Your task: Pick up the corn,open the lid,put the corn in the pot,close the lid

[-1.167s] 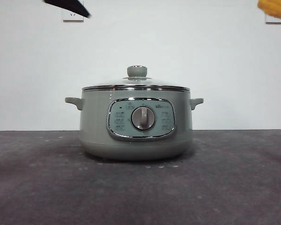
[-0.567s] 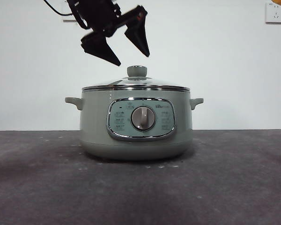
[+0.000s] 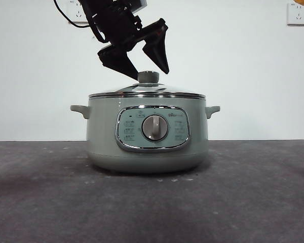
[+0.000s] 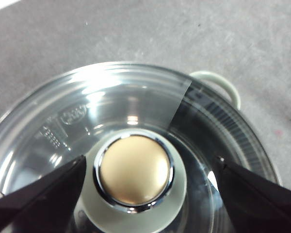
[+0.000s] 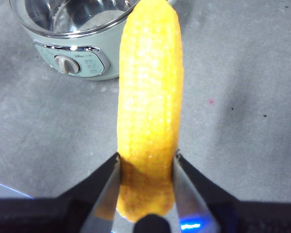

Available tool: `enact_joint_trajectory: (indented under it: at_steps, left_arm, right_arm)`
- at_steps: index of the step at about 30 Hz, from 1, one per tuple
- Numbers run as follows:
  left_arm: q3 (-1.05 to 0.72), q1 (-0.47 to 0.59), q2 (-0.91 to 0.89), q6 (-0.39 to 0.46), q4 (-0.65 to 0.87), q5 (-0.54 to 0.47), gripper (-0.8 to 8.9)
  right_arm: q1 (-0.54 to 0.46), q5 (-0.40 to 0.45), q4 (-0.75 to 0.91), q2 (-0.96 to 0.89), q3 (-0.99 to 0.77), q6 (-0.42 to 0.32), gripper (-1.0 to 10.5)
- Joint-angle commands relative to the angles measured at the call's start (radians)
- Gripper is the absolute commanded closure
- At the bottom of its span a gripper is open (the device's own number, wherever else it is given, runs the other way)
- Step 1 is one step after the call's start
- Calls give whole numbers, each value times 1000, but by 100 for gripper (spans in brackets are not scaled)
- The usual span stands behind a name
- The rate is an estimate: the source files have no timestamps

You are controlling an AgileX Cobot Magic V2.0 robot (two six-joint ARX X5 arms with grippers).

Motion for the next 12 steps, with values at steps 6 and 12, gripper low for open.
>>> enact_joint_trajectory:
  at_steps: [6, 12]
  left_arm:
    - [1, -4, 18, 0, -9, 0, 588]
    - [1, -4, 18, -1, -9, 0, 804]
  right_arm:
    - [0, -2, 5, -3, -1, 8, 958]
    - [0, -2, 5, -3, -1, 8, 958]
